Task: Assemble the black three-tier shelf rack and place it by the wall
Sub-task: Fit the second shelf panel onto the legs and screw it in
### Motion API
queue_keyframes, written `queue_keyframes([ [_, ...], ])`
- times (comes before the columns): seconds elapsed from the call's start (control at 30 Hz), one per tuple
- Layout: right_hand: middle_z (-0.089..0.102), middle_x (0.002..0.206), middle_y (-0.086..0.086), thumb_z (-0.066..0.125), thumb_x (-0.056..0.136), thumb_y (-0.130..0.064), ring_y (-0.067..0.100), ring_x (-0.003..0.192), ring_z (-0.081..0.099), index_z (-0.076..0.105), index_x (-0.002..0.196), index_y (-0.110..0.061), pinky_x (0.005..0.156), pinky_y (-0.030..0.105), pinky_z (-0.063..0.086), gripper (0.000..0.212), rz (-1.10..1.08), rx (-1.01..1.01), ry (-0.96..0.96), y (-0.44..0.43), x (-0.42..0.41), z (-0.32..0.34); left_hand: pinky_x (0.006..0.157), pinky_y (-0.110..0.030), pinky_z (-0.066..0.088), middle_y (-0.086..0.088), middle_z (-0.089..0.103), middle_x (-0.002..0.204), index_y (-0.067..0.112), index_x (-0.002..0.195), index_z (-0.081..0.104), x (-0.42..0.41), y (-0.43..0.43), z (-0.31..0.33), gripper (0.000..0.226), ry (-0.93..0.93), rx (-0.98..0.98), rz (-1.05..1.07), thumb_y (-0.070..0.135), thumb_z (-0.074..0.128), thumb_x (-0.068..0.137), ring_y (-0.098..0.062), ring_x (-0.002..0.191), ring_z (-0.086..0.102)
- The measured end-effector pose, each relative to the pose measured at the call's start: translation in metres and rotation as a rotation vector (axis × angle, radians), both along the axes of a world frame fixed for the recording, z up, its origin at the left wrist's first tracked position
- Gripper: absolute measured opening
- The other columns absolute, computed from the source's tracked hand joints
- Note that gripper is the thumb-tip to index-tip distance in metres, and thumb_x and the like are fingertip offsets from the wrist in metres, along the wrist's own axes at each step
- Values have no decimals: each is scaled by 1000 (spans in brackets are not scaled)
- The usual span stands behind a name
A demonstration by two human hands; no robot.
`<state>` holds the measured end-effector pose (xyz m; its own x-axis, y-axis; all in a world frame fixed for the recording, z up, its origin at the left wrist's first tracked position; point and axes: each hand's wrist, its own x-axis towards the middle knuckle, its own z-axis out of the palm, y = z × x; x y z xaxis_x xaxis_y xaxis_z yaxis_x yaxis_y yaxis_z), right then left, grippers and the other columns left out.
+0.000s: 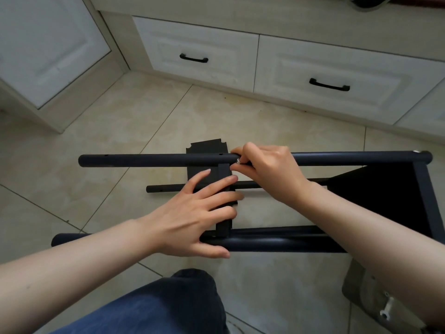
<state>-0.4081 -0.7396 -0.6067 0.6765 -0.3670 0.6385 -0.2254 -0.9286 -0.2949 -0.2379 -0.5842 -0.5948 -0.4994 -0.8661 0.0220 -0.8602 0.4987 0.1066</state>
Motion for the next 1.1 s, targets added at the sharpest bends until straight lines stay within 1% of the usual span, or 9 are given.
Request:
queue_keyframes([
  [0.2, 76, 84, 9, 74, 87, -18, 27, 66, 72, 62, 75, 2, 44, 40, 52, 27, 5, -6, -37, 2, -2, -5, 120, -60, 12, 1, 62, 108, 22, 100, 62, -2, -6, 3, 62, -116, -66, -51, 80, 49, 84, -32, 136, 45],
  [0.37, 74, 79, 9, 74, 89, -20, 27, 63, 70, 64, 78, -1, 44, 38, 52, 24, 14, -51, -46, 2, -4, -10, 115, -70, 10, 4, 63, 102, 24, 96, 64, -4, -6, 3, 64, -167, -107, -70, 83, 47, 81, -30, 131, 45],
  [0.6, 74, 80, 10, 74, 90, -20, 29, 64, 70, 65, 81, -1, 44, 39, 52, 23, 27, -41, -46, 0, -4, -14, 109, -77, 22, 5, 62, 97, 24, 94, 63, -3, -5, 5, 65, -190, -79, -46, 87, 53, 76, -33, 129, 52],
  [0.73, 75, 84, 10, 75, 89, -20, 27, 65, 71, 64, 79, 0, 46, 40, 53, 24, 17, -34, -48, -1, -4, -13, 110, -76, 20, 3, 61, 107, 24, 98, 63, -2, -5, 4, 64, -156, -48, -34, 84, 51, 79, -32, 134, 45],
  [0.8, 76, 86, 9, 76, 88, -18, 25, 67, 72, 64, 77, 0, 47, 39, 54, 24, 17, -33, -55, -1, -5, -13, 115, -72, 16, 0, 62, 121, 22, 105, 66, -1, -2, 1, 68, -133, -36, -6, 83, 50, 81, -31, 141, 41],
  [0.87, 76, 87, 8, 76, 88, -17, 25, 68, 72, 63, 77, -1, 49, 39, 54, 24, 20, -35, -57, 0, -6, -13, 120, -66, 11, -4, 56, 142, 18, 121, 66, -1, 3, -2, 78, -112, -30, 41, 83, 48, 82, -29, 151, 29],
  [0.97, 77, 91, 8, 76, 88, -17, 24, 69, 73, 62, 76, -1, 50, 38, 55, 25, 18, -38, -61, 2, -5, -14, 124, -57, 8, -9, 26, 166, 9, 151, 45, -4, 12, -4, 105, -68, -33, 155, 87, 45, 81, -29, 157, 8],
  [1.03, 77, 94, 7, 77, 87, -17, 23, 70, 73, 60, 74, 0, 50, 37, 55, 27, 9, -31, -73, 1, -5, -14, 126, -49, 6, -12, 7, 170, 2, 158, 24, -8, 18, -4, 120, -40, -27, 248, 89, 44, 78, -30, 157, 0],
  [1.1, 77, 94, 6, 78, 86, -18, 21, 71, 73, 60, 74, 0, 51, 38, 55, 27, 6, -24, -75, 0, -6, -13, 126, -38, 2, -16, -4, 169, -2, 159, 12, -11, 23, -5, 129, 19, 12, 336, 90, 44, 75, -27, 157, -4],
])
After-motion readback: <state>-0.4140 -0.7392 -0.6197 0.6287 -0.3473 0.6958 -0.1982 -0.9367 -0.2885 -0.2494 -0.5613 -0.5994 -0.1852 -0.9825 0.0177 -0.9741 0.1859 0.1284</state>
